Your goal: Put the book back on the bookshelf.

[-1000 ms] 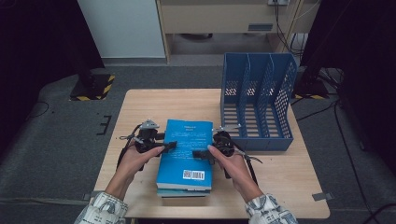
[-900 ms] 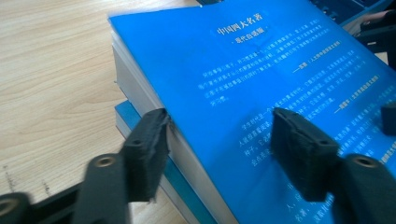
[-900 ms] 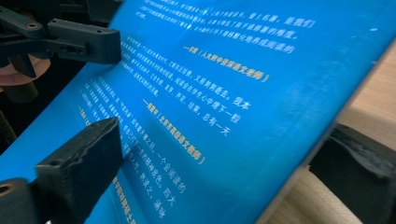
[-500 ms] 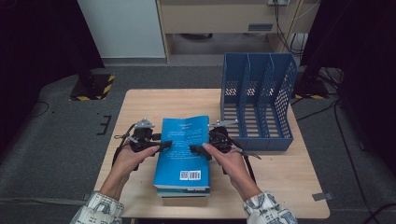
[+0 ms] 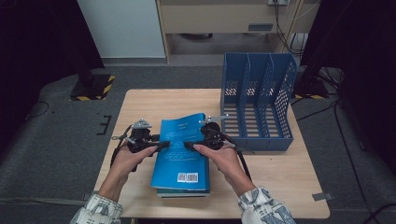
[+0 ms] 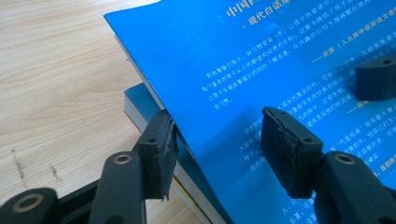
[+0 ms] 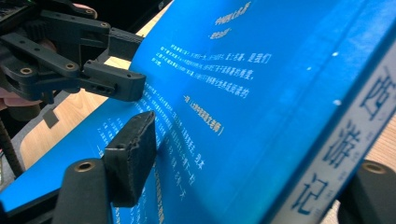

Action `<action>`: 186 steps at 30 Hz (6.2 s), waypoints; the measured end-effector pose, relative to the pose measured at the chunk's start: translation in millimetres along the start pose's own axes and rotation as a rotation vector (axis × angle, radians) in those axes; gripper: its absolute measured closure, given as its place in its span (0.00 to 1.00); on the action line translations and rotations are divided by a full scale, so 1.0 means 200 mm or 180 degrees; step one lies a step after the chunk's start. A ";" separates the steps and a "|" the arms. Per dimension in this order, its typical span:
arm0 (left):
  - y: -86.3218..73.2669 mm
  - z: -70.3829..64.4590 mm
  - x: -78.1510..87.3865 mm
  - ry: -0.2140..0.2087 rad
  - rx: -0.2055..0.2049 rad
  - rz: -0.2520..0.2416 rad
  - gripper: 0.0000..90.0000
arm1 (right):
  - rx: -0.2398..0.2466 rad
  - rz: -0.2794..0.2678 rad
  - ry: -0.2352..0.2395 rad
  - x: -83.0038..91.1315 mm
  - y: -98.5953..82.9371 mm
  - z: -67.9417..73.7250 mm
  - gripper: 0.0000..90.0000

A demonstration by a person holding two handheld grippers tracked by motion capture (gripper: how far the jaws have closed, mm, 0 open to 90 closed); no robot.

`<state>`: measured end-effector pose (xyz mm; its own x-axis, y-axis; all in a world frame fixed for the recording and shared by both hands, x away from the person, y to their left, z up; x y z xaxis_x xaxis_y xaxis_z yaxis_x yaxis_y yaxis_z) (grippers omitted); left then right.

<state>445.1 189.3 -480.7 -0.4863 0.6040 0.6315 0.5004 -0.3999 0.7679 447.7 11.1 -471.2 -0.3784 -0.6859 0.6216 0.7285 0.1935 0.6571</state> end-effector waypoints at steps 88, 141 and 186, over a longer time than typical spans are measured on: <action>0.35 0.10 0.27 0.0398 -0.0296 -0.0308 0.97 | 0.0539 -0.0940 -0.0224 0.11 0.39 0.09 0.64; 0.47 0.17 0.35 0.0591 -0.0346 -0.0551 0.98 | 0.0827 -0.1286 -0.0302 0.08 0.55 0.10 0.66; 0.28 -0.08 0.32 0.0450 -0.0596 -0.0743 0.56 | 0.1199 -0.1156 0.0164 0.38 0.15 0.26 0.64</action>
<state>430.6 195.2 -395.7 -0.6735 0.5979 0.4347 0.2297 -0.3897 0.8918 411.8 2.2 -382.0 -0.5330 -0.7874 0.3097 0.2963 0.1691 0.9400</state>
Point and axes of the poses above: each handheld gripper's, and its own axes: x roughly backward along the jaws, y roughly out of its top, z roughly to its left, the point moved 7 cm from there along -x, roughly forward along the jaws, and after that the axes turned 8 degrees about -x, right-handed, at the moved point
